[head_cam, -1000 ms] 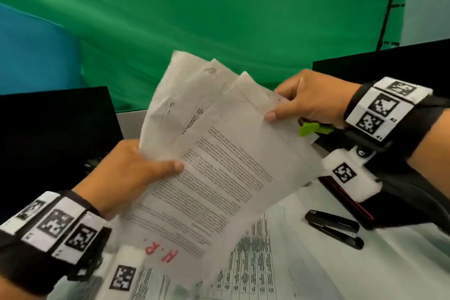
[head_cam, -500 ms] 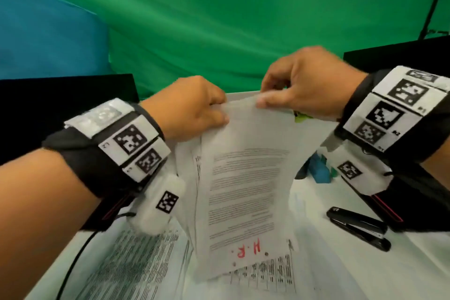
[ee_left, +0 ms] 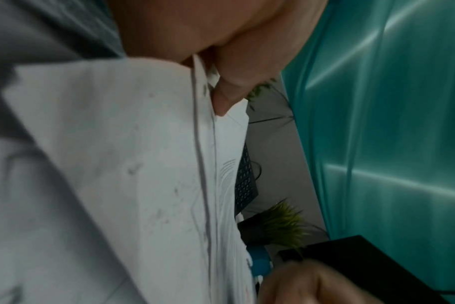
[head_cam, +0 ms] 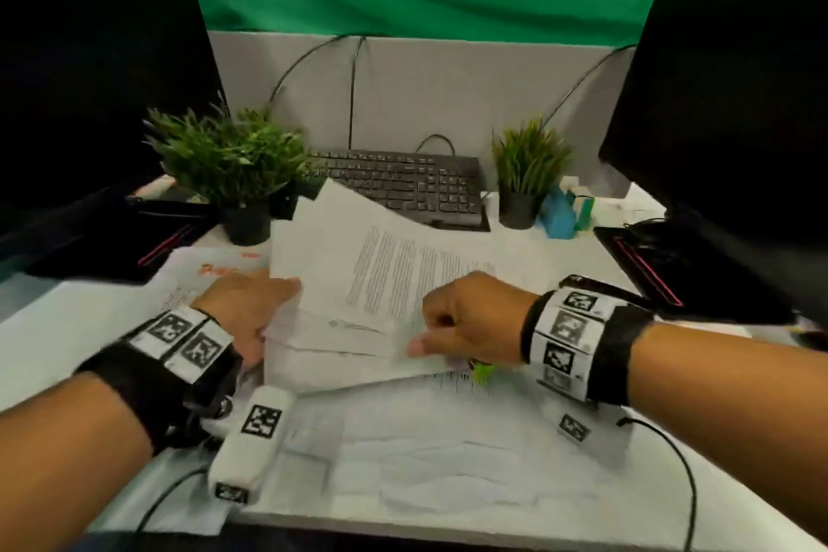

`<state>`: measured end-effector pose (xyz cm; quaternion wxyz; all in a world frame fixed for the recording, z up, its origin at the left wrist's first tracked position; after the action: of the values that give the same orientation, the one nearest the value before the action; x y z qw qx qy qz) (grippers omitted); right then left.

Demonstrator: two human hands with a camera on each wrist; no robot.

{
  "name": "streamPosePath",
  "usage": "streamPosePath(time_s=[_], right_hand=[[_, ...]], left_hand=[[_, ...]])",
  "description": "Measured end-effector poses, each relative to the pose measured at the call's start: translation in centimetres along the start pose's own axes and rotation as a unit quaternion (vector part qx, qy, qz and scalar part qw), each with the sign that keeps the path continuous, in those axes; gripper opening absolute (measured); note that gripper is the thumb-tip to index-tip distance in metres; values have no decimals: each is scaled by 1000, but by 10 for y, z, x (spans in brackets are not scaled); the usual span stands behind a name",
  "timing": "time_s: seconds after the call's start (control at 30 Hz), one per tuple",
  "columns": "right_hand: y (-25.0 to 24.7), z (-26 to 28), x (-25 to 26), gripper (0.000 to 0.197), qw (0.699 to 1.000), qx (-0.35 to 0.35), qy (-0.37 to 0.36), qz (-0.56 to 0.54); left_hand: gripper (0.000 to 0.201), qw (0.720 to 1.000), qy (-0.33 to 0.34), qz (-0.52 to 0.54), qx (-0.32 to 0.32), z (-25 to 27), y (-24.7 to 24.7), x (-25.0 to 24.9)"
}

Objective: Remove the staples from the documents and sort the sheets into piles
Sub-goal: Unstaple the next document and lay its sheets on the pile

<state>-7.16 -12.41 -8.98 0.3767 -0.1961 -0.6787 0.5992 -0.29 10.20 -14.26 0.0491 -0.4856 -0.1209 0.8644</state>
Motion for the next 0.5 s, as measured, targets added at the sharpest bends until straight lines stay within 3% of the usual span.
streamPosePath(time_s=[0.13, 0.23, 0.3, 0.37, 0.43, 0.5], right_hand=[[-8, -8, -36, 54, 994, -54, 61, -66], [-18, 4, -54, 51, 995, -8, 102, -6], [-16, 16, -55, 49, 993, 27, 115, -16], [-3, 23, -50, 70, 989, 65, 126, -41], [13, 22, -41, 85, 987, 96, 128, -13], [23, 11, -36, 75, 986, 101, 124, 44]], left_hand=[[26, 998, -46, 11, 36, -6, 15, 19], [18, 996, -72, 32, 42, -8, 17, 27], [24, 994, -83, 49, 47, -4, 17, 30], [29, 990, -91, 77, 70, -4, 22, 33], [19, 987, -95, 106, 75, 4, 25, 33], [11, 985, -92, 128, 63, 19, 25, 30]])
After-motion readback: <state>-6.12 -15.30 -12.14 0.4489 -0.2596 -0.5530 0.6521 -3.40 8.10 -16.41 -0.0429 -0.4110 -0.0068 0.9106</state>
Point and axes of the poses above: each hand's wrist, its own z-axis away from the middle knuckle, its own y-axis out of the palm, x = y × z, the point moved 10 cm from there along -z, towards the middle knuckle, and after that the axes turned 14 degrees about -y, right-handed, at the moved point
